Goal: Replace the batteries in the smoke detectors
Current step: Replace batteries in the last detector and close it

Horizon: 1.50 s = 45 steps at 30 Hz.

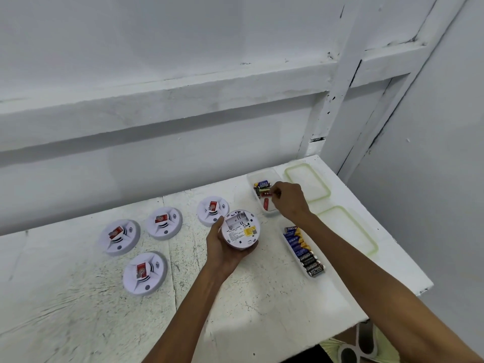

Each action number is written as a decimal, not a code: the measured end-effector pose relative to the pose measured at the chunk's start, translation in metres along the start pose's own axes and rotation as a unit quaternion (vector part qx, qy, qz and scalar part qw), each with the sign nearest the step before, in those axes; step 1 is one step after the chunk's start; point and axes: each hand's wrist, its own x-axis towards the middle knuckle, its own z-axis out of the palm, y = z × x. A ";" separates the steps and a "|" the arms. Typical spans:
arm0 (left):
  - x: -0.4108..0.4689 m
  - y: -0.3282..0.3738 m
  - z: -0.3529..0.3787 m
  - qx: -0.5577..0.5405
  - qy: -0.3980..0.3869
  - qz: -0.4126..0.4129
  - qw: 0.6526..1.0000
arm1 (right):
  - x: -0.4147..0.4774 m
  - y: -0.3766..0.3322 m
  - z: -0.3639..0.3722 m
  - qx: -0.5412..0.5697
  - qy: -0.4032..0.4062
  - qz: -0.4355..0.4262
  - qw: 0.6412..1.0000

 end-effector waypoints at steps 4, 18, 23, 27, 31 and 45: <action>0.000 0.010 0.000 -0.015 -0.011 0.006 1.000 | 0.029 0.001 0.016 -0.079 -0.064 -0.030 0.994; 0.003 0.033 -0.006 -0.010 -0.012 0.010 1.000 | 0.076 -0.003 0.035 -0.302 -0.211 -0.121 0.922; 0.008 0.033 -0.005 -0.043 -0.037 0.008 0.998 | 0.077 0.003 0.031 -0.195 -0.192 -0.096 0.957; 0.009 0.031 -0.003 -0.083 -0.045 0.009 0.995 | 0.070 0.008 0.030 -0.063 -0.140 -0.068 0.986; 0.011 0.028 -0.002 -0.075 -0.033 0.011 0.997 | 0.058 0.000 0.027 0.069 -0.034 0.001 0.997; 0.006 0.015 0.004 -0.087 0.009 0.067 0.994 | -0.035 -0.078 0.035 0.212 -0.058 0.029 0.975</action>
